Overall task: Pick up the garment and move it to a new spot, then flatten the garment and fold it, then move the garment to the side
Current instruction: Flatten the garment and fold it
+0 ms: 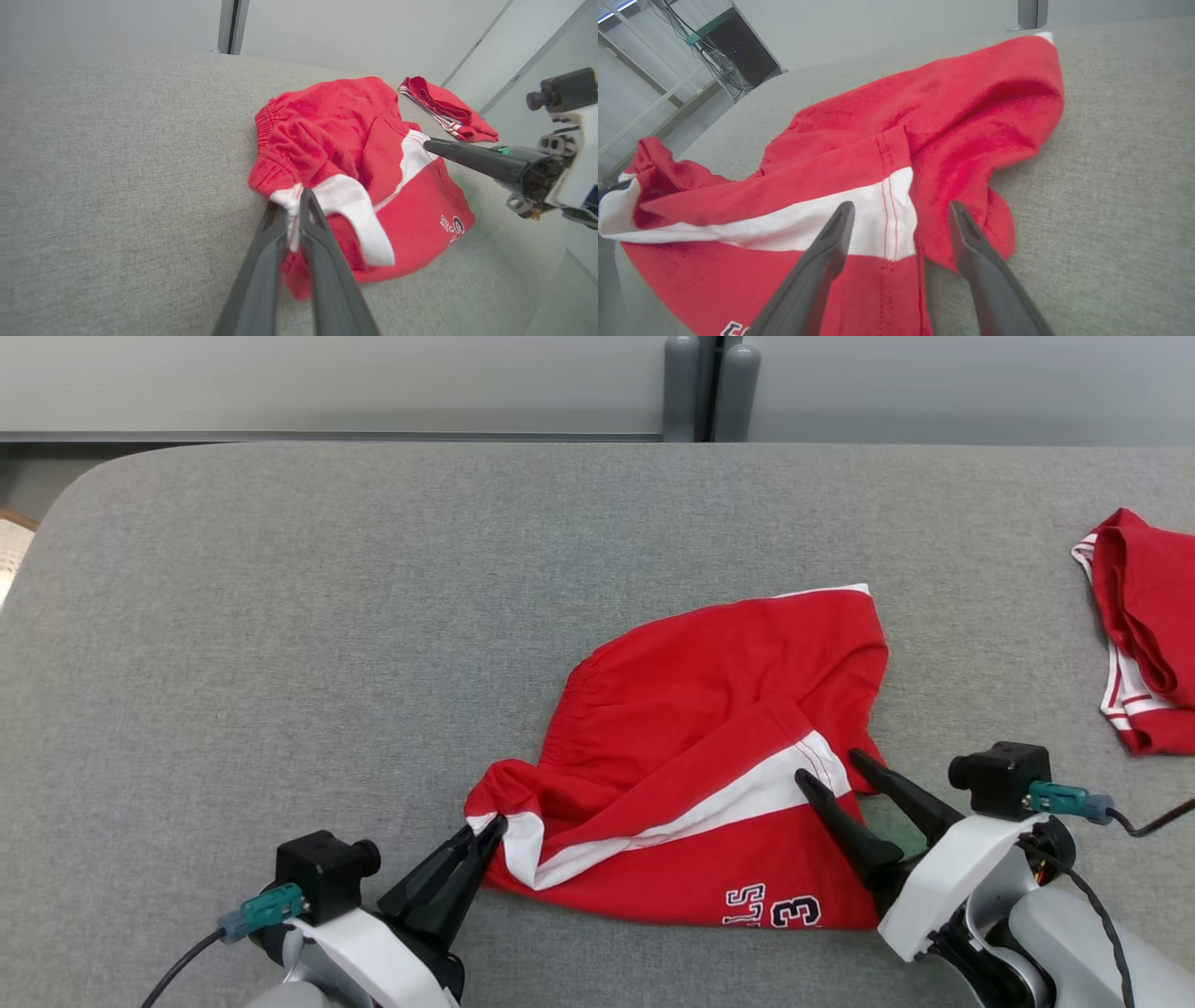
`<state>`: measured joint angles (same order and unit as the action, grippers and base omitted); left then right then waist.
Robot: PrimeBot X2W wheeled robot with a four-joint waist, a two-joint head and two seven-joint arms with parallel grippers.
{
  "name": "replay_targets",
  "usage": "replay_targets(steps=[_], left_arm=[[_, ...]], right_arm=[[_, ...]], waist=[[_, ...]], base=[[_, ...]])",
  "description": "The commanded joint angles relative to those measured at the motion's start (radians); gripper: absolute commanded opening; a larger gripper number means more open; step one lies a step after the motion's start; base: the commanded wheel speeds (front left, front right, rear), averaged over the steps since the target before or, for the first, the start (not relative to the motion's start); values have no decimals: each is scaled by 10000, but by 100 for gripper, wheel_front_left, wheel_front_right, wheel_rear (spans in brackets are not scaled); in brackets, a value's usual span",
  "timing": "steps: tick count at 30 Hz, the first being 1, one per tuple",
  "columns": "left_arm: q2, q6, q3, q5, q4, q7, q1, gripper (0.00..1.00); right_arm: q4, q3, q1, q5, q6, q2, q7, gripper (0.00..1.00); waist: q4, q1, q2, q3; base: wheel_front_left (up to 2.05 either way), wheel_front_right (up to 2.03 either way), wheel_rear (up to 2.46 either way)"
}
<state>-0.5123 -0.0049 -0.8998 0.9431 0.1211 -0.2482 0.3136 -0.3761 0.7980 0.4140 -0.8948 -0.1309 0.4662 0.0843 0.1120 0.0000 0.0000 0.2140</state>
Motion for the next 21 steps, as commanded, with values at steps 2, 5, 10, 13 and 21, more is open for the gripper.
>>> replay_targets(steps=[2, 5, 10, 13, 21], left_arm=[[79, -88, -6, -85, 147, -60, 50, 0], [174, -142, -54, -125, 293, -66, 83, 0], [340, -215, -97, -155, 462, -88, 93, 0], [360, -224, -68, -147, 536, -98, 36, 0], [32, -327, 195, 129, 329, -21, -26, 0]], right_arm=[[-59, 176, 236, -85, 5, 205, 6, 100], [-178, 437, 311, -257, 5, 230, 23, 40], [-173, 860, 475, -667, 5, 382, -32, 0], [-85, 930, 633, -716, 5, 619, 292, 0], [422, -370, 801, -843, 7, 1857, 1589, 0]], waist=[[123, 0, 0, -30], [227, 0, 0, -56], [329, 0, 0, -147], [327, 0, 0, -238], [-34, 0, 0, -451]], base=[[0, 0, 0], [0, 0, 0], [0, 0, 0], [0, 0, 0], [0, 0, 0]])
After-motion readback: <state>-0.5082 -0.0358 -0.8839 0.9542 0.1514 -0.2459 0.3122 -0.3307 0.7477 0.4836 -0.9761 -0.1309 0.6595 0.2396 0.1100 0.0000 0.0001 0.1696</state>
